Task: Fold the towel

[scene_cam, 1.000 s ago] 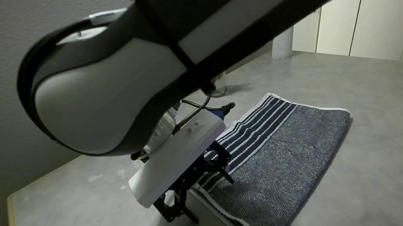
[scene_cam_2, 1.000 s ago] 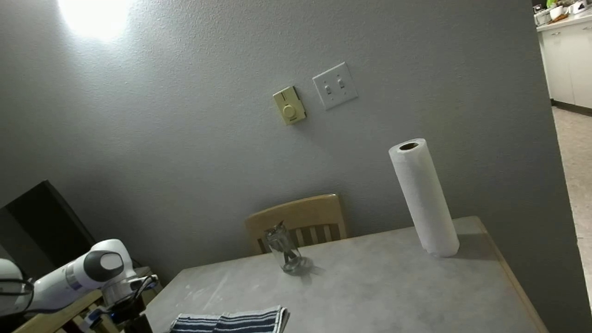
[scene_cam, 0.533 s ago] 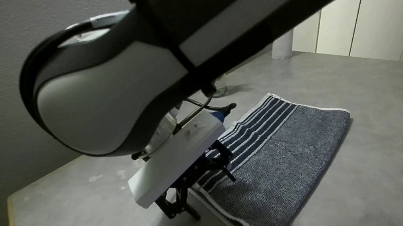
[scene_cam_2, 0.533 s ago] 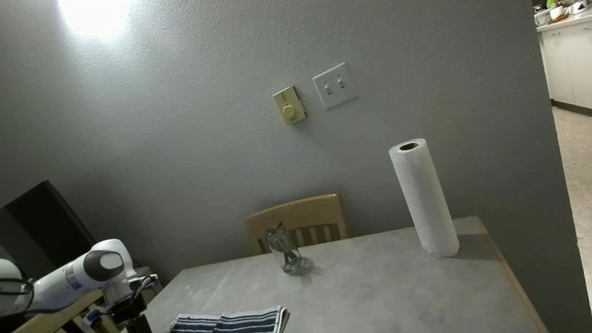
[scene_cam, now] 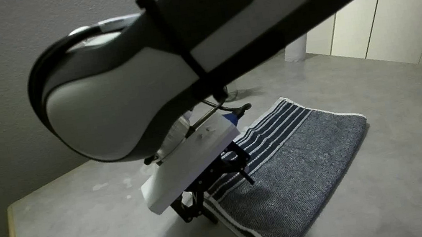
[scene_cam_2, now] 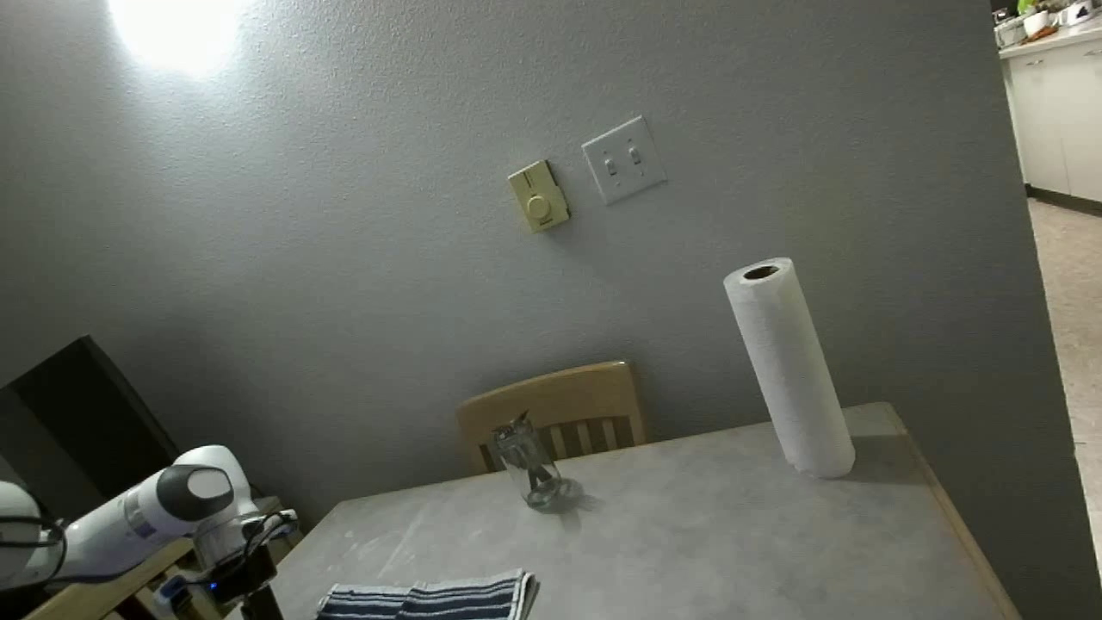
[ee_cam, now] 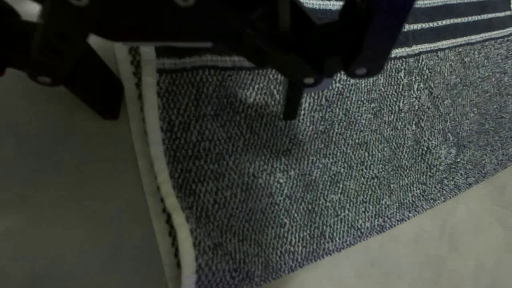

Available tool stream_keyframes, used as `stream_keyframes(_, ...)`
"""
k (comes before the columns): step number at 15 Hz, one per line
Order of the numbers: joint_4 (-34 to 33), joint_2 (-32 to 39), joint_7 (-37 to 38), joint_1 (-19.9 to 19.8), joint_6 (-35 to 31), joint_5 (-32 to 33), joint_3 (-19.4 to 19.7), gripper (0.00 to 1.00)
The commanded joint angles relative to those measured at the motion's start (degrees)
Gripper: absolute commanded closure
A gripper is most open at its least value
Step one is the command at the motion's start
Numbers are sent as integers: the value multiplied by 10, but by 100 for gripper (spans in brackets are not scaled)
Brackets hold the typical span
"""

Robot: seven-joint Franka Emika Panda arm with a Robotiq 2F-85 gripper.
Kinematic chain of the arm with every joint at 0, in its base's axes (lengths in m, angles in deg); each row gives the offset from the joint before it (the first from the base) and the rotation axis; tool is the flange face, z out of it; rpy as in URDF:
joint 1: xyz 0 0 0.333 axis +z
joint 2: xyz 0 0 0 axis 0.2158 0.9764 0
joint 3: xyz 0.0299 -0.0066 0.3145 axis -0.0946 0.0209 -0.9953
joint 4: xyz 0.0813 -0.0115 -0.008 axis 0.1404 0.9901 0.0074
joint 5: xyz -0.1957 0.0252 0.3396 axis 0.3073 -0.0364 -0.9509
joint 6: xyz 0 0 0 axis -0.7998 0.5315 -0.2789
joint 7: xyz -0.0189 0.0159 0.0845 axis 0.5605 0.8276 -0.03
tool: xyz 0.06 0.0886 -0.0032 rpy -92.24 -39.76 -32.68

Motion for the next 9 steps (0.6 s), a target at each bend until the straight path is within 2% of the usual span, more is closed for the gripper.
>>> stream_keyframes(1,28,-8,8,4,18,15,17,0)
stream_keyframes(9,20,0,-6,0,1,8,14,0)
